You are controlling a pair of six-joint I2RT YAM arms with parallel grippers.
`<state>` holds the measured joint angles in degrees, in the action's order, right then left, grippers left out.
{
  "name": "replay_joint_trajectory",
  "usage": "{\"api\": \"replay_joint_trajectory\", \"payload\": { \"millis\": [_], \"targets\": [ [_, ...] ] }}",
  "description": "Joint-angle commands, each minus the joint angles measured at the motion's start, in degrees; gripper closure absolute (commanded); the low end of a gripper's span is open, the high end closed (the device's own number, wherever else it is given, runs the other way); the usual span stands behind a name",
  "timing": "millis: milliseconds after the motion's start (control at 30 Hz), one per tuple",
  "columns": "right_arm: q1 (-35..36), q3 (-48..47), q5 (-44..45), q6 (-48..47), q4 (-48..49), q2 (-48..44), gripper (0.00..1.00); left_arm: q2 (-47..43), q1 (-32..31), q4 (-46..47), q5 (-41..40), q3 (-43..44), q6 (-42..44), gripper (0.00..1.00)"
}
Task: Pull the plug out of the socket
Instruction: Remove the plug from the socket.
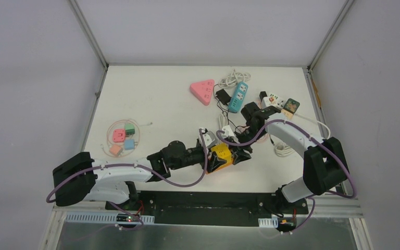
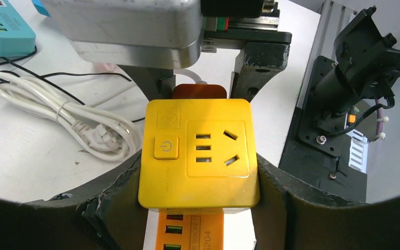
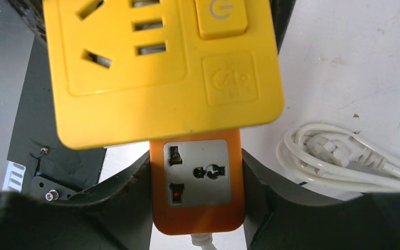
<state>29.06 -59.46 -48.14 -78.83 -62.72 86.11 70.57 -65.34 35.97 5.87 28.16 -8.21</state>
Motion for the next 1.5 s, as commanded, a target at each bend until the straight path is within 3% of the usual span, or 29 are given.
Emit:
{"api": "replay_joint_trajectory", "payload": {
  "millis": [0,133,200,300,367,600,667,833,933,1033,1100,1233,1300,1367,1467],
  "targets": [
    [0.0,-2.2,-5.5,1.6,1.0,-0.6,1.0,-3.4,0.7,6.1,-4.7,-1.5,-5.8,1.0],
    [0.0,-2.3,-5.6,1.6,1.0,-0.5,1.0,-1.0,4.1,17.4,-0.9,-4.6,-17.2,1.0],
    [0.0,-2.3,-5.6,1.6,1.0,-0.6,1.0,-0.9,4.0,12.3,-0.7,-2.3,-14.4,1.0],
    [0.0,-2.2,-5.7,1.7,1.1,-0.9,1.0,-1.7,1.4,2.2,-4.1,1.0,-2.9,1.0],
    [-0.2,-2.2,-5.7,1.8,1.1,-1.0,1.0,-2.8,0.2,1.4,-4.7,0.9,0.8,1.0],
    [-0.3,-2.2,-5.7,1.7,1.1,-0.5,1.0,-4.8,3.8,14.6,-0.3,-3.6,-17.7,1.0],
    [-0.3,-2.2,-5.7,1.7,1.1,-0.4,1.0,-3.6,3.7,10.0,-1.7,-2.2,-15.8,1.0],
    [-0.5,-2.2,-5.9,2.0,1.3,-0.9,1.0,-2.2,-3.1,-3.6,-11.1,4.0,-0.3,1.0],
    [-0.8,-2.1,-5.9,2.0,1.3,-0.8,1.0,-3.6,-2.4,-0.6,-12.1,2.5,-6.4,1.0],
    [-0.8,-2.1,-5.7,2.0,1.4,-0.6,1.0,-4.1,4.2,12.1,-6.3,-3.4,-22.6,1.0],
    [-0.8,-2.1,-5.7,2.0,1.4,-0.4,1.0,-2.5,7.1,16.2,-3.9,-5.1,-27.2,1.0],
    [-0.9,-2.1,-5.7,2.1,1.4,-0.4,1.0,-2.1,3.6,-6.3,-11.2,3.0,-15.5,1.0],
    [-1.1,-2.1,-5.7,2.3,1.4,-0.5,1.0,-2.5,0.9,-7.7,-13.9,4.6,-9.7,1.0],
    [-1.4,-2.1,-5.7,2.3,1.5,-0.5,1.0,-3.4,0.3,-7.6,-13.2,4.6,-9.6,1.0],
    [-1.4,-2.0,-5.8,2.3,1.5,-0.1,1.0,-4.8,3.3,-0.6,-10.9,0.1,-21.2,1.0]
  ]
}}
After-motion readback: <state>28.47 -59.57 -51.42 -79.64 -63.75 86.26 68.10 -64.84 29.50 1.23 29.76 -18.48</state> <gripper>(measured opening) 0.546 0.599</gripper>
